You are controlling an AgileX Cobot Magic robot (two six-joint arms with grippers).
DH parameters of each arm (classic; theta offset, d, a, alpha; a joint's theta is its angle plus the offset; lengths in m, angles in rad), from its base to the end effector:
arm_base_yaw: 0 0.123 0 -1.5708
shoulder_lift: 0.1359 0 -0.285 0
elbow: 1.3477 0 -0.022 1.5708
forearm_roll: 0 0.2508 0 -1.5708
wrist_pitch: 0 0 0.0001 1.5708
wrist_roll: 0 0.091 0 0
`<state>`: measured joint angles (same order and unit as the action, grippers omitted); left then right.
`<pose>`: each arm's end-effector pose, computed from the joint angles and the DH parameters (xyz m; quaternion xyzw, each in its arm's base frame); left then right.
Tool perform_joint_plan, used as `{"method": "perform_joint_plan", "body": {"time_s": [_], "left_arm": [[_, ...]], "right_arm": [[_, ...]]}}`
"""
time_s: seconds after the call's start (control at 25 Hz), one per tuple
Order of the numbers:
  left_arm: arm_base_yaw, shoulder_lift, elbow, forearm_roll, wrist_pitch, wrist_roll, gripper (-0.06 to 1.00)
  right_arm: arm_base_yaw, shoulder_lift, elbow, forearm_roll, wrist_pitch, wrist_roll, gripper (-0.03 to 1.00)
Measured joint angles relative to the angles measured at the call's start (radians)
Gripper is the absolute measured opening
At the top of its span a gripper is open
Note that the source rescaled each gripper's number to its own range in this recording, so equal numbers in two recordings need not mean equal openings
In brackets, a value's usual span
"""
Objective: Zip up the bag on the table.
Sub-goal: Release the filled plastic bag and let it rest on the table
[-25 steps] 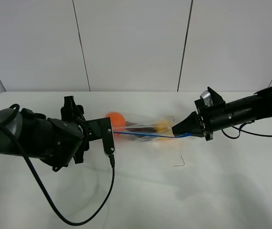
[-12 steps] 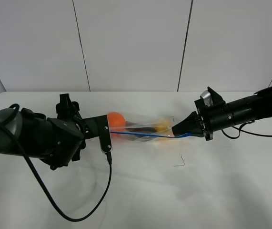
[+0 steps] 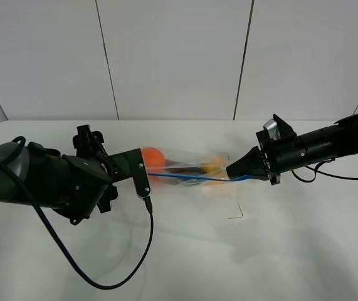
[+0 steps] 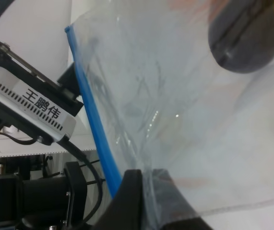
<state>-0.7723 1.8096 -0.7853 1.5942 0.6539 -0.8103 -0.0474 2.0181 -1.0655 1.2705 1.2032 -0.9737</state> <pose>0.2638 -0.1796 0.1418 0.5588 0.7095 0.3068 0.3004 0.3418 0.0650 0.1431 -0.0416 0.8512 0.5193 0.0636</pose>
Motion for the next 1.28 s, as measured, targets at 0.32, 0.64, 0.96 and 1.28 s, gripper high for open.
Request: {"method": "perform_joint_plan", "body": {"time_s": [0.32,0.64,0.96,1.28], "left_arm": [[0.0,0.0,0.0,-0.082,-0.01,0.004,1.0],[0.0,-0.043,-0.008,-0.168,-0.01,0.021,1.0],[0.064,-0.105,-0.126,-0.341,-0.014,0.038,1.0],[0.139,-0.138,-0.216,-0.544,-0.026,0.142,1.0]], "right_arm": [[0.0,0.0,0.0,0.0,0.0,0.0,0.0],[0.0,0.0,0.0,0.0,0.0,0.0,0.0],[0.0,0.0,0.0,0.001,0.0,-0.001,0.0],[0.0,0.0,0.0,0.0,0.0,-0.001,0.0]]}}
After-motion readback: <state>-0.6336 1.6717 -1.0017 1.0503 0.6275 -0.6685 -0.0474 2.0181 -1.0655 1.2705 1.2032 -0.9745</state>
